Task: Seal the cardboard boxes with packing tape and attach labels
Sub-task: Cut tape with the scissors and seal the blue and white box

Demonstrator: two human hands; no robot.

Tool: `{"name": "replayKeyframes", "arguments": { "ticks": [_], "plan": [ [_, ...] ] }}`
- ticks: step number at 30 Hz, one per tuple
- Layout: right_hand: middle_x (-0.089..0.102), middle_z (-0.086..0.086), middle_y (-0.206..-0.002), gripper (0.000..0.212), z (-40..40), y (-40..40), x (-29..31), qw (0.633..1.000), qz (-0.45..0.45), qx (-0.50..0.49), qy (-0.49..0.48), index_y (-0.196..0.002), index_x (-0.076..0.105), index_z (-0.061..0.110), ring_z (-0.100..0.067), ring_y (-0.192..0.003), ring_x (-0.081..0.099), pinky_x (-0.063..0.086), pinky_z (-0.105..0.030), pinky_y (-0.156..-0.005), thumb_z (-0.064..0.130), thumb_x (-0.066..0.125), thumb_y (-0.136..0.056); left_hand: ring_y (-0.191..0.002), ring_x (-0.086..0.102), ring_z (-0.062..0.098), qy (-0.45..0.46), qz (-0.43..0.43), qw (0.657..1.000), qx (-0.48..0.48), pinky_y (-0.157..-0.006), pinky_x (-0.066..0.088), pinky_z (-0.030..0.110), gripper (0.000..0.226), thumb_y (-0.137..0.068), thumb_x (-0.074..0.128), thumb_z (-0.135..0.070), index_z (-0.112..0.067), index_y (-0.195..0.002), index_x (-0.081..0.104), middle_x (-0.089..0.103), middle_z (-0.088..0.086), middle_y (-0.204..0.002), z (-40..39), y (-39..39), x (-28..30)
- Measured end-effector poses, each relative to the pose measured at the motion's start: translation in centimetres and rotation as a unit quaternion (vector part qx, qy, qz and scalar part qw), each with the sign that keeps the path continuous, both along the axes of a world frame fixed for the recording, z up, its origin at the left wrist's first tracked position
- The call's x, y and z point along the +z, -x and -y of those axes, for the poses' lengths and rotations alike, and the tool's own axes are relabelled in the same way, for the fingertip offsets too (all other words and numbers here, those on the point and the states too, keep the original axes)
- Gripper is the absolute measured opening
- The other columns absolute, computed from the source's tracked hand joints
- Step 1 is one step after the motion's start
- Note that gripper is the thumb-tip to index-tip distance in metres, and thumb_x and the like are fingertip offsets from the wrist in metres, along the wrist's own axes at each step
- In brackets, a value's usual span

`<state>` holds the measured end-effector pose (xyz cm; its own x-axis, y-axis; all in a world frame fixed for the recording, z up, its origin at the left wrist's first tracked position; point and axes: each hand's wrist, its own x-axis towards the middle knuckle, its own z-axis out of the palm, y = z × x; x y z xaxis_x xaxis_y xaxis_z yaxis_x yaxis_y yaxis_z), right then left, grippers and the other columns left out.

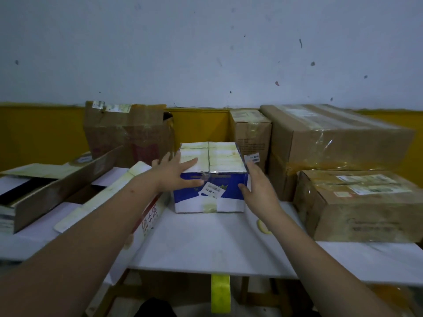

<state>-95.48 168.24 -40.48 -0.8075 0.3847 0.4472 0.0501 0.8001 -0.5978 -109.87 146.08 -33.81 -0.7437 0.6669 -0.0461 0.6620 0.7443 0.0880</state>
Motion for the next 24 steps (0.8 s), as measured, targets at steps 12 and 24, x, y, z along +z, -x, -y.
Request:
{"name": "replayKeyframes", "arguments": {
  "ticks": [12,24],
  "plan": [
    [0.050,0.003,-0.126,0.037,1.9,-0.2,1.4,0.997,-0.050,0.006,-0.054,-0.126,0.066,0.019,-0.016,-0.112,0.055,0.052,-0.034,-0.087,0.041,0.060,-0.096,-0.149,0.030,0.023,-0.260,0.024,0.962,0.076,-0.111,0.040,0.042,0.080,-0.079,0.045,-0.085,-0.041,-0.146,0.047,0.008,-0.003,-0.168,-0.6,-3.9,-2.1],
    [0.051,0.004,-0.128,0.039,2.1,1.1,0.8,0.995,-0.045,-0.030,-0.080,-0.126,0.063,0.022,-0.017,-0.106,0.058,0.056,-0.037,-0.078,0.044,0.063,-0.094,-0.141,0.044,0.022,-0.248,-0.079,0.961,0.091,-0.100,0.048,0.038,0.076,-0.080,0.055,-0.079,-0.043,-0.147,0.045,0.013,-0.004,-0.168,-1.5,-3.1,-4.3]
  ]
}}
